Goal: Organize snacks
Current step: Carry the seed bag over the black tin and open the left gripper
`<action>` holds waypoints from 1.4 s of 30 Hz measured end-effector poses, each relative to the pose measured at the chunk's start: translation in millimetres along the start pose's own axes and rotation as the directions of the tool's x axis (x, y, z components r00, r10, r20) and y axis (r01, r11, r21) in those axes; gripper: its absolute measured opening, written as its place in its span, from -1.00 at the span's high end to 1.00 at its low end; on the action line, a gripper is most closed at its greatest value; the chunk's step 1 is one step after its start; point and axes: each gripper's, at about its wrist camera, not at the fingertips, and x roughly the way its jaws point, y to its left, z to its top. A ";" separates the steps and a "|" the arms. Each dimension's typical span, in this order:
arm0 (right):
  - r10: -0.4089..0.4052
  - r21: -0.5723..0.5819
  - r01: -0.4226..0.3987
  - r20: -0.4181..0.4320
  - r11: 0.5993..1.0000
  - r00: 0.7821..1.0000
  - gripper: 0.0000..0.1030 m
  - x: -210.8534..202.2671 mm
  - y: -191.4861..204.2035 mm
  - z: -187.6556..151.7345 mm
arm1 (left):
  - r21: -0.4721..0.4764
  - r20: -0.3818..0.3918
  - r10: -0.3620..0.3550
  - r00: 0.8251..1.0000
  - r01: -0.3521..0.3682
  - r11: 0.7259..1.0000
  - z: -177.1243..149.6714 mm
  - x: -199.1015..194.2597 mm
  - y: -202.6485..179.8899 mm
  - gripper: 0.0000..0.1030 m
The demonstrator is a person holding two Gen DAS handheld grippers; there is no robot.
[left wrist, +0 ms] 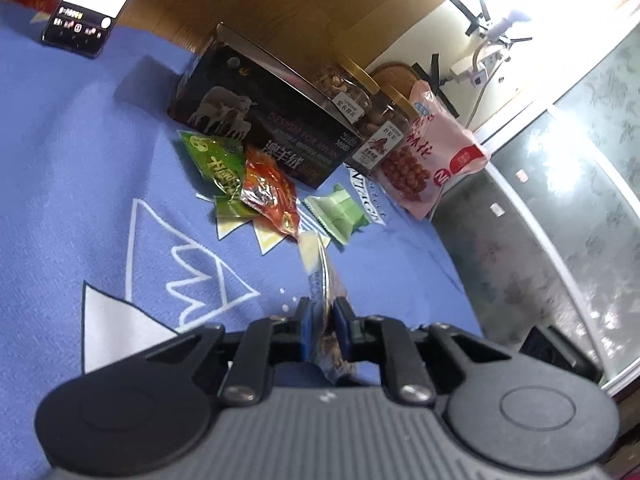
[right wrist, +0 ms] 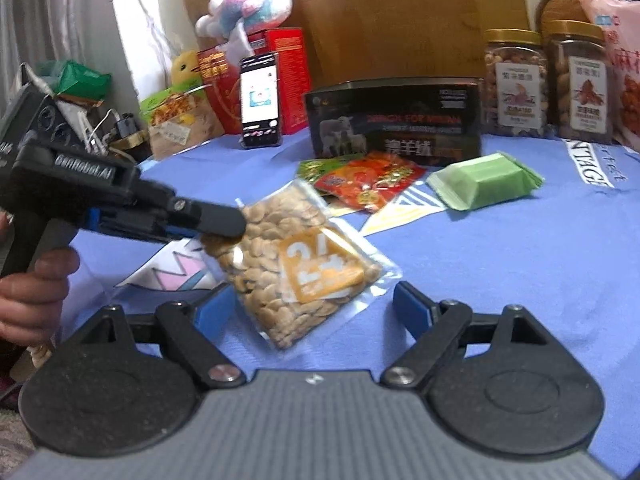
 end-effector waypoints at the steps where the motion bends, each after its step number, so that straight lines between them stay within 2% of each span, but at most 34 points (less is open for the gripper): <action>1: -0.004 -0.029 0.004 -0.009 1.000 1.000 -0.73 2.0 5.3 -0.2 | -0.004 0.000 -0.006 1.000 0.006 1.000 1.0 0.6 -0.8 0.75; 4: -0.026 -0.117 0.023 -0.029 0.993 0.999 -0.74 7.0 16.6 -1.2 | 0.013 0.004 0.000 1.000 0.000 1.000 3.7 2.5 -7.9 0.75; 6: -0.038 -0.130 0.034 -0.028 0.991 0.999 -0.70 8.1 17.3 -1.6 | 0.052 0.005 0.049 0.999 -0.049 0.997 5.6 5.4 -17.1 0.74; 8: -0.049 -0.107 0.048 -0.011 0.993 0.999 -0.45 7.1 14.0 -1.4 | 0.103 0.007 0.118 0.993 -0.118 0.988 7.1 8.2 -27.5 0.73; 10: -0.042 -0.078 0.042 0.001 0.996 0.999 -0.38 5.4 8.4 -0.5 | 0.146 0.012 0.174 0.985 -0.174 0.974 8.3 11.5 -36.8 0.72; 16: -0.053 -0.115 0.055 0.020 0.992 0.998 0.06 2.7 14.1 -3.4 | 0.201 0.028 0.275 0.961 -0.275 0.940 8.0 16.1 -49.0 0.70; 20: -0.064 -0.122 0.066 0.022 0.990 0.998 0.25 3.2 14.7 -3.7 | 0.190 0.029 0.288 0.957 -0.288 0.939 9.5 14.6 -46.8 0.71; 37: -0.115 -0.137 0.120 0.039 0.983 0.993 0.41 2.5 19.0 -5.1 | 0.175 0.021 0.307 0.952 -0.305 0.936 8.0 15.1 -43.6 0.70; 42: -0.149 -0.178 0.165 0.100 0.970 0.984 0.58 -3.1 24.6 -3.1 | 0.189 0.043 0.273 0.961 -0.276 0.943 13.2 10.0 -48.2 0.71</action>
